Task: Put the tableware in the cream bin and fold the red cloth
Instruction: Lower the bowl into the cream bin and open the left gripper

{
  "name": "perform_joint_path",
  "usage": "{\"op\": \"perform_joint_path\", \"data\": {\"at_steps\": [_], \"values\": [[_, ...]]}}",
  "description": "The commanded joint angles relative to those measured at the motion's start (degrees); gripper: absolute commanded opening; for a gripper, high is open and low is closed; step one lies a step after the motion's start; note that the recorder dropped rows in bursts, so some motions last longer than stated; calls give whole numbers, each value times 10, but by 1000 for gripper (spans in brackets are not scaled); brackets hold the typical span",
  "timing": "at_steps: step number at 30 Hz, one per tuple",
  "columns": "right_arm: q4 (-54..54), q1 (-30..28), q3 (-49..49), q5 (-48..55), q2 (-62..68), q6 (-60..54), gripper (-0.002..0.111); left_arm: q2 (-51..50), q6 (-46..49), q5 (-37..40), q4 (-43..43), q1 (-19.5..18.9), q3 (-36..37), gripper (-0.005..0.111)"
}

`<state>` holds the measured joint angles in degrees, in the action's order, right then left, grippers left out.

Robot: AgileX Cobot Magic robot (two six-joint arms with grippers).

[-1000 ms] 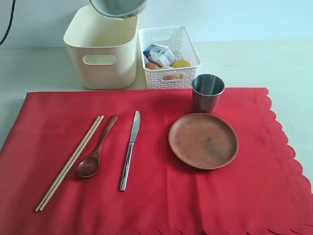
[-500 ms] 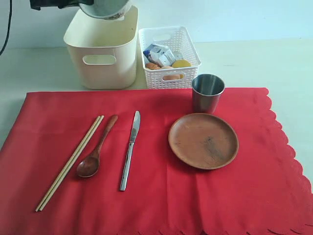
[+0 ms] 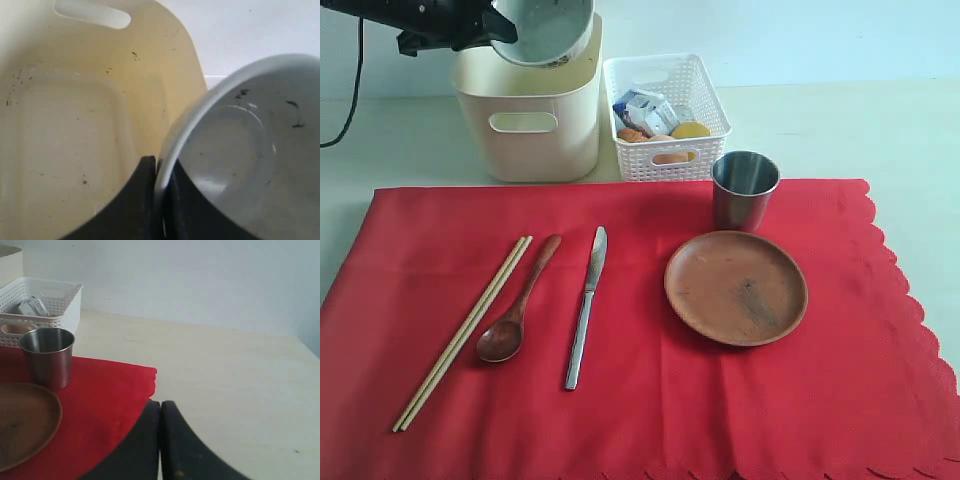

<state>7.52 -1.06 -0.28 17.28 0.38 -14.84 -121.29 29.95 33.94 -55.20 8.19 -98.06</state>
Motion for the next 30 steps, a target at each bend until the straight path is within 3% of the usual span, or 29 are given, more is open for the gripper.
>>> {"op": "perform_joint_path", "data": {"at_steps": [1, 23, 30], "values": [[0, -3, 3, -1, -4, -1, 0, -7, -1, -7, -16, -2, -7, 0], [0, -3, 3, -1, -4, -1, 0, -14, -1, -30, -16, -2, -7, 0], [0, -3, 3, -1, -4, -1, 0, -14, 0, -28, -14, -2, -7, 21]]}}
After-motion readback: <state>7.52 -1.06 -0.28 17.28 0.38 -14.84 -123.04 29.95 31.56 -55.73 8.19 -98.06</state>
